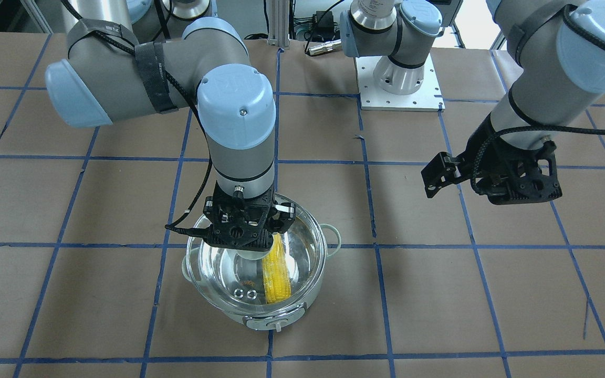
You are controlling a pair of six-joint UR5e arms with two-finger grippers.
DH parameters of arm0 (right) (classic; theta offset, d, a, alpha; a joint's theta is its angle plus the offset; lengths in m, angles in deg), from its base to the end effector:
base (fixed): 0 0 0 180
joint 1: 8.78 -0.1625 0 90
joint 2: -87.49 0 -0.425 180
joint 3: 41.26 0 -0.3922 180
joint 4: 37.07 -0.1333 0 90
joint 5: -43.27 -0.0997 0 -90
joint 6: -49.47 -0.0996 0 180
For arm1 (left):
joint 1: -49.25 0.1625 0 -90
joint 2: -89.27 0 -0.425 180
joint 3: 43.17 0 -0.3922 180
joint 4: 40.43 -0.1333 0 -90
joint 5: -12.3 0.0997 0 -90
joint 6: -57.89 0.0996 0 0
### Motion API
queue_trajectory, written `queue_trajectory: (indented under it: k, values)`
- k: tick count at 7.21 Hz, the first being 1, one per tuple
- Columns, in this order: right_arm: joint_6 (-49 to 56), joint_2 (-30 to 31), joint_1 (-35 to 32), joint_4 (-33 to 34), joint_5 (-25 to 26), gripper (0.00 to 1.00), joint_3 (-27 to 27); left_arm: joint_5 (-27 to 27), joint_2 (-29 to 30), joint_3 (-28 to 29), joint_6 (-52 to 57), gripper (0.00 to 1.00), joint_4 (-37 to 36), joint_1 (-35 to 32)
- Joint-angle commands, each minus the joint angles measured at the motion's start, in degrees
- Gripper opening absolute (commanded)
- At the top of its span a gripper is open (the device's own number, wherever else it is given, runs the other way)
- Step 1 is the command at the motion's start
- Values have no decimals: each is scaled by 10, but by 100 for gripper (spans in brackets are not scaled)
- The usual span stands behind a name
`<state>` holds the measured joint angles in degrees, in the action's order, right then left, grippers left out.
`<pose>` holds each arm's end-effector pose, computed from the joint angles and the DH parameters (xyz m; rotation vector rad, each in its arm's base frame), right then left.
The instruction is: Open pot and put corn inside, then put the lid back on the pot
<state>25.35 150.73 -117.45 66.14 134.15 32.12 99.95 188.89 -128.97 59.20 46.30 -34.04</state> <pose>0.3433 -0.6042 0.3788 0.1497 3.1316 -0.0870 -0.0713 -0.5696 0.4413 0.1471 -3.0941 -0.0535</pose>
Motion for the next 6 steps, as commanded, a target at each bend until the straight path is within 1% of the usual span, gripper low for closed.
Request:
queue_trajectory:
  k: [1, 5, 6]
  values:
    - [-32, -10, -16, 5, -1, 15, 10, 0, -19, -41, -12, 100, -9, -22]
    - [-30, -18, -18, 5, 0, 15, 11, 0, -28, -43, -20, 100, -13, -29]
    - [-27, -19, -18, 5, 0, 15, 11, 0, -21, -43, -23, 100, -14, -29]
